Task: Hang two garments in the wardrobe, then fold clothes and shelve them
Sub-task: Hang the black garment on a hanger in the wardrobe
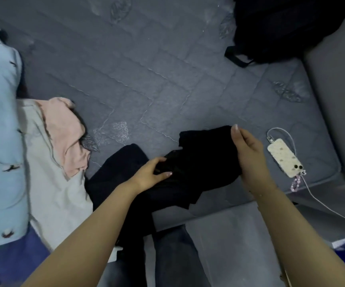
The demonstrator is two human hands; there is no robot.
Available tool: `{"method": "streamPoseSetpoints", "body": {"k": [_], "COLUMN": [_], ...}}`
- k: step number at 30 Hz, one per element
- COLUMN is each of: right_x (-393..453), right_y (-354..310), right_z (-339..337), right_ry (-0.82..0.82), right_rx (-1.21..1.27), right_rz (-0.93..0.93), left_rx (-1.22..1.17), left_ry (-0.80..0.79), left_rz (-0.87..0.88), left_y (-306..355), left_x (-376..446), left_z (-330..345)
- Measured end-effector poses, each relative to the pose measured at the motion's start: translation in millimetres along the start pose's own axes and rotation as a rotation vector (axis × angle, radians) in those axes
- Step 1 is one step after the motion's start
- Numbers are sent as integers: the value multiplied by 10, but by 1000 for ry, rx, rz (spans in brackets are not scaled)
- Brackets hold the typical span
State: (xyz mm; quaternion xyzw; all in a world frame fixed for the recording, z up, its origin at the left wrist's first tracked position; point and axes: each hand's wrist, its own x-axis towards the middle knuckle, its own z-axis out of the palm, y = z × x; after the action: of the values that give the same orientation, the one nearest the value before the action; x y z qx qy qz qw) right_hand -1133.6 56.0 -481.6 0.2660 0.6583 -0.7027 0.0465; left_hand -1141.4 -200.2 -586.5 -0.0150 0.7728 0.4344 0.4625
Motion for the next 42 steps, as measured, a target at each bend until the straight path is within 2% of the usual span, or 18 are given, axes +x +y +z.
{"method": "streamPoseSetpoints", "body": {"k": [3,6,8,10,13,14,15,17,18,20,22,23,25,28,31,35,39,42], "right_x": [52,68,45,4,-55,-74,-89,-114,-132,-177,-220,-240,-277,-361,-495,-781,-1210,-1602], "right_y": [-31,219,446,632,854,918,980,1085,1118,1153,1165,1150,1034,724,399,-45,-501,-836], "right_z": [-31,-101,-144,-181,-271,-298,-318,-336,-332,-316,-313,-310,-281,-201,-39,296,681,958], "right_ry": [154,128,126,133,115,108,99,68,44,-6,-27,-27,-12,-46,-119,-255,-396,-455], "right_rx": [-390,-785,-935,-987,-948,-935,-921,-867,-822,-750,-712,-666,-496,-197,-54,-79,-181,-172], "right_rz": [-138,-90,-44,-22,41,66,80,91,103,131,126,128,173,280,283,174,37,-58], "left_rx": [82,178,179,115,143,165,211,350,347,51,-271,-350,-437,-418,-444,-644,-760,-873], "left_ry": [-49,-174,-222,-137,237,334,363,246,169,90,87,102,124,151,236,436,721,841], "left_rz": [-169,-280,-295,-271,-139,-115,-128,-262,-328,-361,-297,-245,-147,-58,4,97,226,302], "left_y": [-246,-451,-507,-492,-383,-332,-283,-222,-217,-236,-244,-246,-243,-225,-202,-25,129,165], "left_x": [-252,-453,-510,-474,-260,-156,-45,172,263,357,280,193,-69,-640,-1237,-1986,-2767,-3443], "left_z": [92,276,382,406,337,315,300,309,333,383,390,346,175,-101,-315,-538,-655,-674]}}
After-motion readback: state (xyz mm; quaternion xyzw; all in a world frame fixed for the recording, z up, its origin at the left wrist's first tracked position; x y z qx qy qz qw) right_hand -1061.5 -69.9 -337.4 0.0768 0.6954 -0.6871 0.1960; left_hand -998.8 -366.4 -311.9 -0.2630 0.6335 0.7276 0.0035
